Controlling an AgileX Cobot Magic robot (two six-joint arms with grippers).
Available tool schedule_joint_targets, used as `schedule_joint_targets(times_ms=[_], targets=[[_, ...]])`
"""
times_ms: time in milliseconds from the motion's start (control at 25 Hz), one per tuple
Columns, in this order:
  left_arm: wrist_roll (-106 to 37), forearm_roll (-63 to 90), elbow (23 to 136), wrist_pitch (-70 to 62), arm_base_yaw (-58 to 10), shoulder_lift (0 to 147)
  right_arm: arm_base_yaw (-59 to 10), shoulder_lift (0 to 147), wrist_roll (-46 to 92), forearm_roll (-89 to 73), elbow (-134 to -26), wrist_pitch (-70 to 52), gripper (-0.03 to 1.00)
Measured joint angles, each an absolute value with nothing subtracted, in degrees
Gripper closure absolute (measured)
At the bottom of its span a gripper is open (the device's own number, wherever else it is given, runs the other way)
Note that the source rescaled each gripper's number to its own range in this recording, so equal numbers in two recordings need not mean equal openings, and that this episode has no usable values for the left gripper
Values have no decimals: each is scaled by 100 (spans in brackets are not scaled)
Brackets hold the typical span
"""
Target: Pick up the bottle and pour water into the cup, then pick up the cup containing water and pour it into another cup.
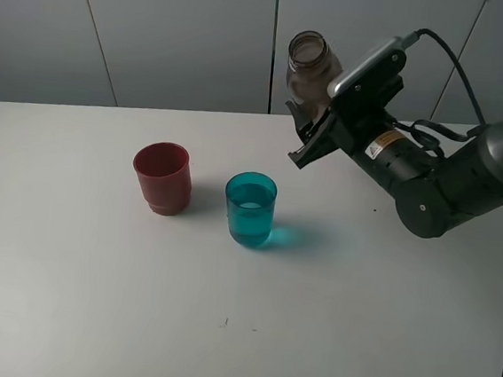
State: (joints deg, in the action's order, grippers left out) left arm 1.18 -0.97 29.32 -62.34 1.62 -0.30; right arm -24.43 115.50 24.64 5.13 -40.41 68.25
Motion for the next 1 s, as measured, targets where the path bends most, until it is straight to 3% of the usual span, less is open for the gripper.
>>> schedule_joint_targets(times_ms=[280, 760, 1000], targets=[[118, -97, 2932, -6234, 162, -30, -1982, 11550, 646, 478, -4077, 6639, 97], [118, -97, 2932, -6234, 162, -30, -1285, 11550, 514, 478, -5349, 4077, 97], [118, -97, 2932, -6234, 162, -30, -680, 11550, 187, 529, -5635, 3838, 97]])
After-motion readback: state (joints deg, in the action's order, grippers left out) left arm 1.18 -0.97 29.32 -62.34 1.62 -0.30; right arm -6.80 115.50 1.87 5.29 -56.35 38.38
